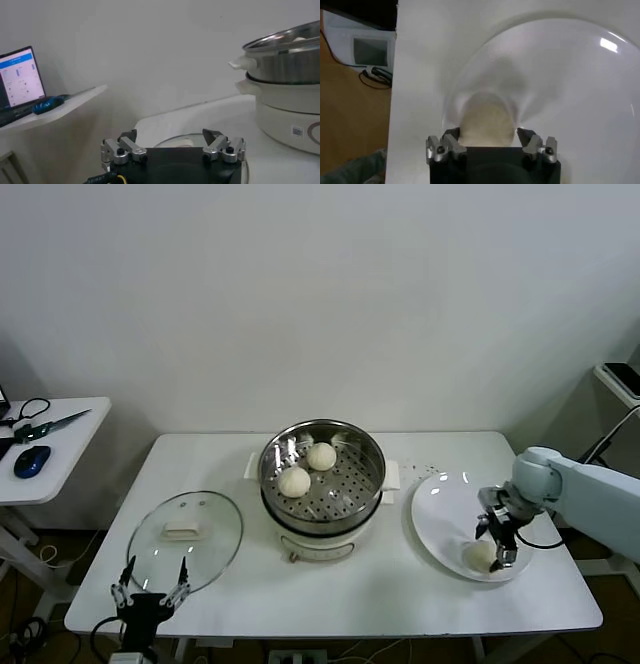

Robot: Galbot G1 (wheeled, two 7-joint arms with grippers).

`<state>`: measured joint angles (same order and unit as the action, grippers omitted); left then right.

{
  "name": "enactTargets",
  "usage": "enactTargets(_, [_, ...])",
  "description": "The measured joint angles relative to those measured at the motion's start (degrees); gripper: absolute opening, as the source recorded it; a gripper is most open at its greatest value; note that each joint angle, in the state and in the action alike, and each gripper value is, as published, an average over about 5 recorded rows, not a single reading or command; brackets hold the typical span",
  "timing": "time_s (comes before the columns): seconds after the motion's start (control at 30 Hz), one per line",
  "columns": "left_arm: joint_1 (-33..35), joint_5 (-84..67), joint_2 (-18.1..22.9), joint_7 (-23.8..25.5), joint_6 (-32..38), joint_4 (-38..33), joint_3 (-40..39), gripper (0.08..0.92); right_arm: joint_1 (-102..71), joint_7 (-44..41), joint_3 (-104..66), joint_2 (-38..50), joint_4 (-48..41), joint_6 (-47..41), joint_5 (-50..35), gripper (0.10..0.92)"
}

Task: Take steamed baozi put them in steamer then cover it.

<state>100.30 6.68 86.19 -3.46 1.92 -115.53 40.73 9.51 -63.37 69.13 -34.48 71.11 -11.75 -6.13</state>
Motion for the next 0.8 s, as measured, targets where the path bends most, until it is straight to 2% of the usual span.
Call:
enactTargets(0.5, [0.4,0.3,0.2,0.0,0.2,0.0,-0.3,0.823,3.0,-0.3,2.2,-0.9,-0.1,2.1,0.0,0.679])
enactTargets(0.8, [0.3,0.7,0.1,0.0,0.2,0.1,-0.8,0.823,14.4,-0.9,8.1,-5.0,-0.1,11.3,2.4,0.686])
